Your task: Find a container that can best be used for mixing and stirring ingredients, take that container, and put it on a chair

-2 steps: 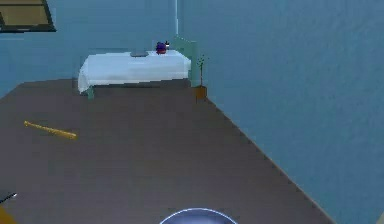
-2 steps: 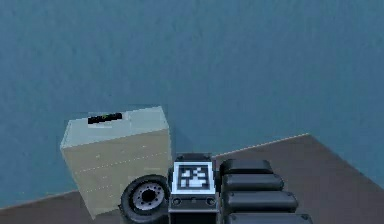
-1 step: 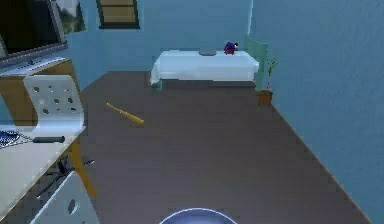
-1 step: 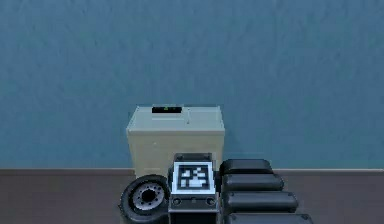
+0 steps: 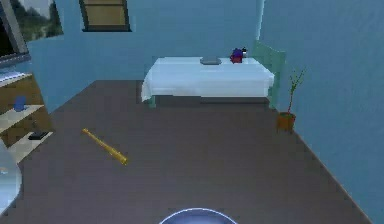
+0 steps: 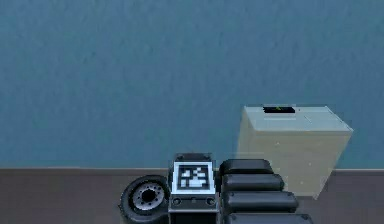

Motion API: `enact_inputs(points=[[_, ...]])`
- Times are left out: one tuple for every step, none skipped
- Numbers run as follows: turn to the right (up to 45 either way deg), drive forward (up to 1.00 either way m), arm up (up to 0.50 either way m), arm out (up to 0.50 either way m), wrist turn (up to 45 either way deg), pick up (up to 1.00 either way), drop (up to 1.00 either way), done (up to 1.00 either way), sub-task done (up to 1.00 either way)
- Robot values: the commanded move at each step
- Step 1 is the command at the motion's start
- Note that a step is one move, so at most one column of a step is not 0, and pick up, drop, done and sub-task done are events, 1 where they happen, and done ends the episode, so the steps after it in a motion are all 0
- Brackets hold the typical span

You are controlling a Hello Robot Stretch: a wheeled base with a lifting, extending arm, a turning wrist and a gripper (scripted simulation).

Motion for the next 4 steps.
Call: enact_inputs(points=[[-45.0, 0.00, 0.00, 0.00, 0.0, 0.00, 0.00, 0.00, 0.00], [-15.0, 0.00, 0.00, 0.00, 0.0, 0.00, 0.00, 0.00, 0.00], [0.0, 0.30, 0.00, 0.00, 0.0, 0.00, 0.00, 0.00, 0.00], [45.0, 0.00, 0.00, 0.00, 0.0, 0.00, 0.00, 0.00, 0.00]])
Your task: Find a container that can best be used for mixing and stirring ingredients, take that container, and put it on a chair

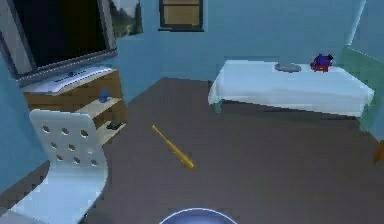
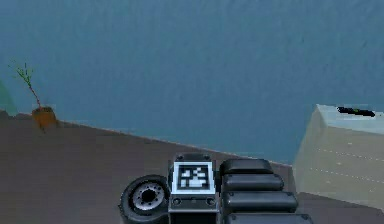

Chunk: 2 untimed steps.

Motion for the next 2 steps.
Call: enact_inputs(points=[[45.0, 0.00, 0.00, 0.00, 0.0, 0.00, 0.00, 0.00, 0.00], [45.0, 0.00, 0.00, 0.00, 0.0, 0.00, 0.00, 0.00, 0.00]])
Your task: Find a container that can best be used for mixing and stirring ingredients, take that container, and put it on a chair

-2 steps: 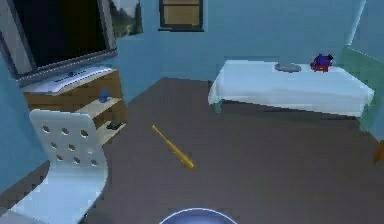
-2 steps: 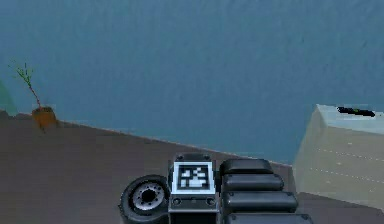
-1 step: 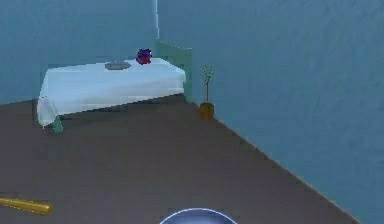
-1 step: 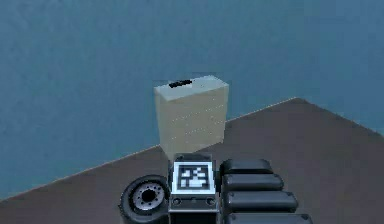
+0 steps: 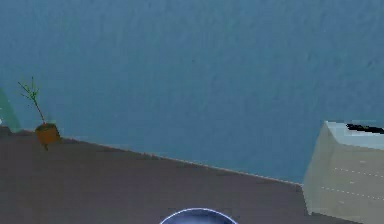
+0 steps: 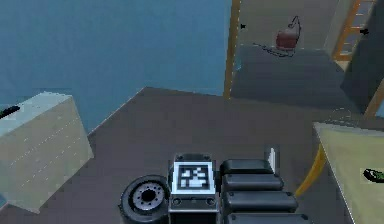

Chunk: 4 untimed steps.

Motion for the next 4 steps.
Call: enact_inputs(points=[[30.0, 0.00, 0.00, 0.00, 0.0, 0.00, 0.00, 0.00, 0.00], [-45.0, 0.00, 0.00, 0.00, 0.0, 0.00, 0.00, 0.00, 0.00], [-45.0, 0.00, 0.00, 0.00, 0.0, 0.00, 0.00, 0.00, 0.00], [-45.0, 0.00, 0.00, 0.00, 0.0, 0.00, 0.00, 0.00, 0.00]])
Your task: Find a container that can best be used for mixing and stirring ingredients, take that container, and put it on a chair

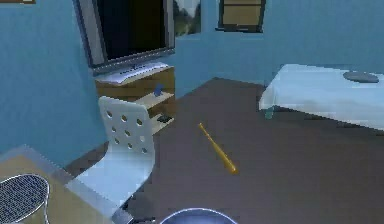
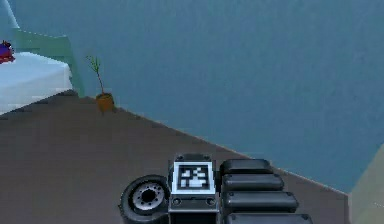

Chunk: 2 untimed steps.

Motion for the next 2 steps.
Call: enact_inputs(points=[[-36.0, 0.00, 0.00, 0.00, 0.0, 0.00, 0.00, 0.00, 0.00], [-45.0, 0.00, 0.00, 0.00, 0.0, 0.00, 0.00, 0.00, 0.00]])
